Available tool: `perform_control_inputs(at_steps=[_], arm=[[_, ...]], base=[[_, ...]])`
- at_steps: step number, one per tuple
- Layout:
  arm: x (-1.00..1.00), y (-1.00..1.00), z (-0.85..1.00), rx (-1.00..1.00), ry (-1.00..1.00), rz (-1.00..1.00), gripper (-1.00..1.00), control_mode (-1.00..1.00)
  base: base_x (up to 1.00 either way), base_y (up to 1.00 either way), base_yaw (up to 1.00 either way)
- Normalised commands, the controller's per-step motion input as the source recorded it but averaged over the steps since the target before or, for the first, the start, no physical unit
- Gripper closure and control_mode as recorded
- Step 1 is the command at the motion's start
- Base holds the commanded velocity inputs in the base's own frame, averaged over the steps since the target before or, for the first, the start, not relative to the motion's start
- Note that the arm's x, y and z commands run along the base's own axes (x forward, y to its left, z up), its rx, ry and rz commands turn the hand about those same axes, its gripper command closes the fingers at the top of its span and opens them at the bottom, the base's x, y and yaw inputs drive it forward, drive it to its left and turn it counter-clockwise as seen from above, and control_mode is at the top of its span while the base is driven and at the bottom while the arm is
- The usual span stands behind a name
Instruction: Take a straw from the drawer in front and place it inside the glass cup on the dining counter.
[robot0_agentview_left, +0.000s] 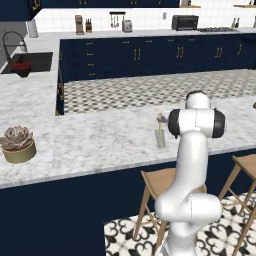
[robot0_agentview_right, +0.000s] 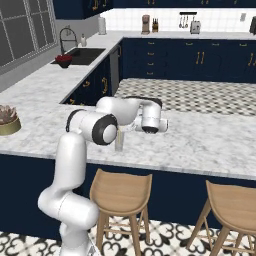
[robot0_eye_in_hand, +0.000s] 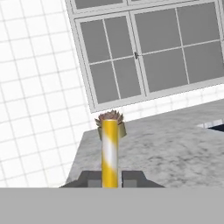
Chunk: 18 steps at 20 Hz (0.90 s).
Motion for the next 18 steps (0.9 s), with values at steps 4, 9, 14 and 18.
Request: perform_control_inputs(at_steps=[4, 9, 14, 18], arm=[[-0.27, 0.01, -0.33, 0.00, -0.01, 0.00, 1.00, -1.00], [-0.29, 0.00, -0.25, 0.00, -0.05, 0.00, 1.00, -1.00], [-0.21, 0.03, -0.23, 0.00, -0.09, 0.00, -1.00, -1.00], [-0.16, 0.01, -0.13, 0.00, -0.12, 0.00, -1.00, -1.00]], base=[[0.00, 0.00, 0.00], [0.00, 0.00, 0.00], [0.00, 0.00, 0.00], [0.00, 0.00, 0.00]])
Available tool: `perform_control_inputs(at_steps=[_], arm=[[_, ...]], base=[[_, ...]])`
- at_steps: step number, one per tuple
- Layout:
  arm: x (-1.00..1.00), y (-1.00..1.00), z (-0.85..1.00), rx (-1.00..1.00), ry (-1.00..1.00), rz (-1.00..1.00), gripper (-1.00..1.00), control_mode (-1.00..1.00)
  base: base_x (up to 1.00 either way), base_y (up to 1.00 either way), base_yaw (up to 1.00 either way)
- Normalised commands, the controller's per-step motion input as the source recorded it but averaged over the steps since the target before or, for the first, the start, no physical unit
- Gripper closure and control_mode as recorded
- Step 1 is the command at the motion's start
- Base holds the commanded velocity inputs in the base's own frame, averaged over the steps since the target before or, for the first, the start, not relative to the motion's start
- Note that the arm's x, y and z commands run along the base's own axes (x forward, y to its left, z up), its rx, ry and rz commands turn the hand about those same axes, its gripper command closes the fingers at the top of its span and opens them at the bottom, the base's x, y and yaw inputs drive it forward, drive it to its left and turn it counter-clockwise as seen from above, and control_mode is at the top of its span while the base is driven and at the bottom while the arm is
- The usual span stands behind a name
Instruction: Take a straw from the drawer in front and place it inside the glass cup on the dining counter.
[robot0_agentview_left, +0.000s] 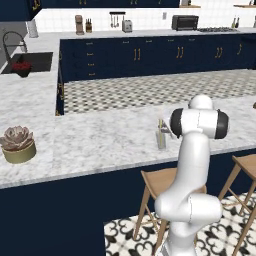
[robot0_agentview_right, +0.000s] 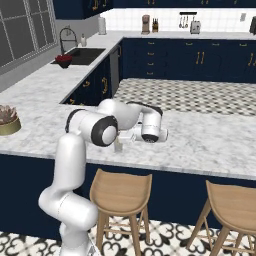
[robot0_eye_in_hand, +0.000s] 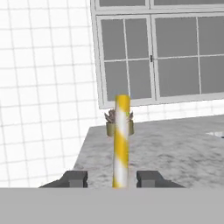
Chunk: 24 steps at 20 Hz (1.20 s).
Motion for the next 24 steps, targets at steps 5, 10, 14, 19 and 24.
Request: perform_control_inputs(at_steps=[5, 10, 14, 19, 24], arm=[[-0.40, 0.00, -0.14, 0.00, -0.18, 0.00, -1.00, -1.00], [-0.34, 0.00, -0.22, 0.00, -0.15, 0.00, -1.00, -1.00], [-0.17, 0.00, -0.16, 0.00, -0.14, 0.00, -1.00, -1.00], [0.00, 0.00, 0.00, 0.00, -0.18, 0.00, -1.00, -1.00], [0.00, 0.00, 0.05, 0.00, -0.18, -0.01, -1.00, -1.00]], base=[[0.00, 0.00, 0.00], [0.00, 0.00, 0.00], [0.00, 0.00, 0.00], [0.00, 0.00, 0.00], [0.00, 0.00, 0.00]])
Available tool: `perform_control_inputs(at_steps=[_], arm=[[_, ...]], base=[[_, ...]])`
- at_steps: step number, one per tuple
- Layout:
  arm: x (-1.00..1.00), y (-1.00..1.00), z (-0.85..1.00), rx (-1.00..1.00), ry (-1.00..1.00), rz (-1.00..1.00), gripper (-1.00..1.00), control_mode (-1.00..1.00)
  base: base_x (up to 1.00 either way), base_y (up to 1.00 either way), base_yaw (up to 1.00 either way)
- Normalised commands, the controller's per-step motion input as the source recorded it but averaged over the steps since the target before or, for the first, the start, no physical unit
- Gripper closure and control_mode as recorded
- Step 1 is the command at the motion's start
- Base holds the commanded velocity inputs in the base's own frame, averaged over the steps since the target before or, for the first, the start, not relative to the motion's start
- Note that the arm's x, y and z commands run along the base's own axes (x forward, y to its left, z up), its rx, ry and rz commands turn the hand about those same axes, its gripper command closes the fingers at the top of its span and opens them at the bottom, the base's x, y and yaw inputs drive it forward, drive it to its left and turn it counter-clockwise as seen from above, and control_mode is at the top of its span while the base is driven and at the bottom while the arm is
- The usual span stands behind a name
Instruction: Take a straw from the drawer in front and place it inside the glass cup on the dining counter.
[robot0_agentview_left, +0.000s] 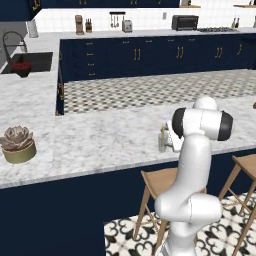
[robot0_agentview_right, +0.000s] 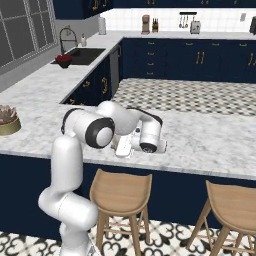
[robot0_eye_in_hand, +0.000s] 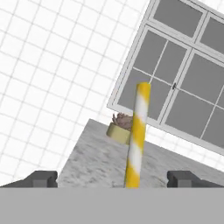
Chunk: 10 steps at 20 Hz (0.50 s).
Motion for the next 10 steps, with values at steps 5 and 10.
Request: perform_control_inputs(at_steps=[5, 10], arm=[[0.00, 0.00, 0.40, 0.00, -0.19, -0.01, -1.00, -1.00], [0.00, 0.00, 0.81, 0.00, -0.21, -0.03, -1.00, -1.00]], base=[[0.00, 0.00, 0.00], [0.00, 0.00, 0.00]])
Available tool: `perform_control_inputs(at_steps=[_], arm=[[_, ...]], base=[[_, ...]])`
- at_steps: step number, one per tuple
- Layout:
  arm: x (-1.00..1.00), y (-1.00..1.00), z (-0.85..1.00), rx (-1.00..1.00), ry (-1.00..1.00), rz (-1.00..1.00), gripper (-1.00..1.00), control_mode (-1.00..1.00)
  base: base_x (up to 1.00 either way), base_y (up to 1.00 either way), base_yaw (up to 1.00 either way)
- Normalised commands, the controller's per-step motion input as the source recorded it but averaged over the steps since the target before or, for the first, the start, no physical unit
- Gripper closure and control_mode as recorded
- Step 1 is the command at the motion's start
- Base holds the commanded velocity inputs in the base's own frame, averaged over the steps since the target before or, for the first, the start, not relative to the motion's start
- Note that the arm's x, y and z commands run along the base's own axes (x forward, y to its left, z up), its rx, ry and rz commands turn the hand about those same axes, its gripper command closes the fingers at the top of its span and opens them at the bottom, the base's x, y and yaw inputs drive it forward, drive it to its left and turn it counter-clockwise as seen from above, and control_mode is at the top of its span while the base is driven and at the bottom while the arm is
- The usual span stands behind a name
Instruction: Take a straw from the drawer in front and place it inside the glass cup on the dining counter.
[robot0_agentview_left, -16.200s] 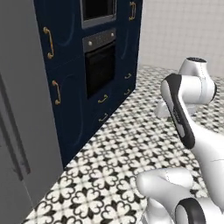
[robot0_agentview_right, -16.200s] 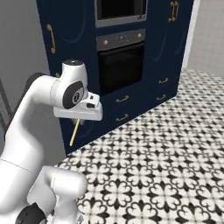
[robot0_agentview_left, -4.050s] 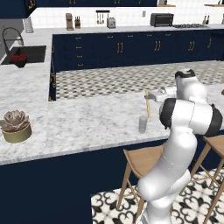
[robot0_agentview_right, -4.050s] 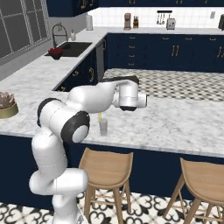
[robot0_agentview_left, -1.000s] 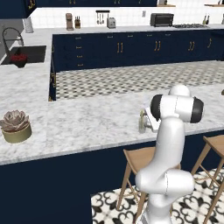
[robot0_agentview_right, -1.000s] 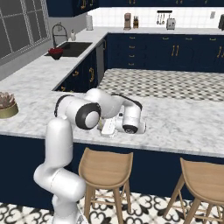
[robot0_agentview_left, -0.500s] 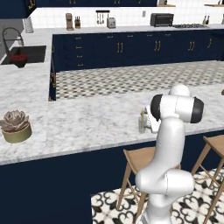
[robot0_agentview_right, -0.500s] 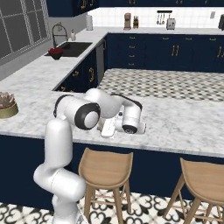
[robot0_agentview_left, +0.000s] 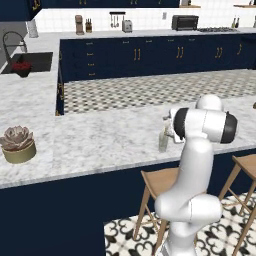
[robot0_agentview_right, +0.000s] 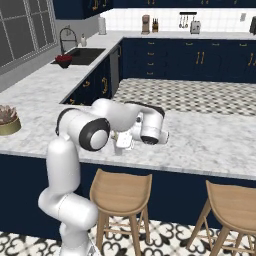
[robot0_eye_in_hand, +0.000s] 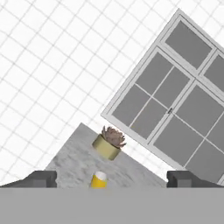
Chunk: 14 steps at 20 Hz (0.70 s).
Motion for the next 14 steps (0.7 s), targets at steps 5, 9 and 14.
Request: perform_control_inputs(at_steps=[5, 9, 14], arm=[[-0.14, 0.00, 0.97, -0.07, -0.15, -0.04, -1.00, -1.00], [-0.65, 0.08, 0.80, -0.34, -0.25, -0.03, -1.00, -1.00], [-0.88, 0.30, 0.24, -0.64, -0.34, -0.02, -1.00, -1.00]], base=[[0.00, 0.00, 0.00], [0.00, 0.00, 0.00], [0.00, 0.00, 0.00]])
